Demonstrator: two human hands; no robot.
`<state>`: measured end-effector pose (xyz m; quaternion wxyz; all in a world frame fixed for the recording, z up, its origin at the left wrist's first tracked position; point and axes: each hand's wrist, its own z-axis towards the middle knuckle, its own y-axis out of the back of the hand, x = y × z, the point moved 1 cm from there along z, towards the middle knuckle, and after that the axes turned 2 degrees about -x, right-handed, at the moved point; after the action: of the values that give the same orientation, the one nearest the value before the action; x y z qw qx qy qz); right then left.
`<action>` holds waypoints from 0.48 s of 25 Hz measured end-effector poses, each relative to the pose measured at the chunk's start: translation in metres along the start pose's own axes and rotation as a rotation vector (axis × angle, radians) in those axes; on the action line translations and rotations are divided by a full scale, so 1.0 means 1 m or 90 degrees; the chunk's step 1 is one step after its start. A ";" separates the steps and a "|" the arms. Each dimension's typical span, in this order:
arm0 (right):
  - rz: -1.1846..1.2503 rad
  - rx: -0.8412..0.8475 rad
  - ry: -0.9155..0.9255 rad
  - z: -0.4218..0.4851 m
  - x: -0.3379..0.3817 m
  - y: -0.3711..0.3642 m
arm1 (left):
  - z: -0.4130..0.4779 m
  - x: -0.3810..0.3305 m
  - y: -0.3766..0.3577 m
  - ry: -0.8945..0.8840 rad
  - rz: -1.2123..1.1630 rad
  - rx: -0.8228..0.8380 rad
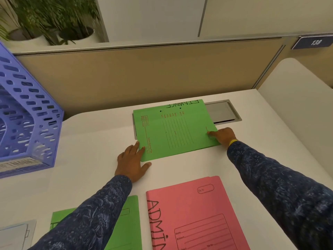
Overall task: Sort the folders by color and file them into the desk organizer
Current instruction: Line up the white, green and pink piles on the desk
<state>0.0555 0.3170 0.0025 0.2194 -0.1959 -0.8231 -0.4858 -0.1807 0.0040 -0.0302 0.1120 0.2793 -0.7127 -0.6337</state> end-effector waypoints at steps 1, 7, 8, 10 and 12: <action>0.026 0.012 0.003 0.000 0.000 0.002 | 0.000 0.000 0.000 0.002 -0.001 0.001; 0.575 0.071 -0.012 -0.018 -0.008 -0.004 | -0.001 -0.003 0.003 0.007 -0.018 0.018; 0.701 0.117 -0.027 -0.024 -0.009 -0.007 | -0.001 -0.004 0.003 0.011 -0.025 0.021; 0.828 0.180 -0.041 -0.040 -0.007 -0.019 | -0.002 -0.007 0.004 0.017 -0.036 0.033; 0.797 0.188 -0.027 -0.057 -0.001 -0.034 | -0.003 -0.010 0.008 0.018 -0.045 0.055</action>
<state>0.0478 0.2510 0.0026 0.4694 -0.6166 -0.6156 -0.1435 -0.1725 0.0070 -0.0194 0.0879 0.3177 -0.7273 -0.6020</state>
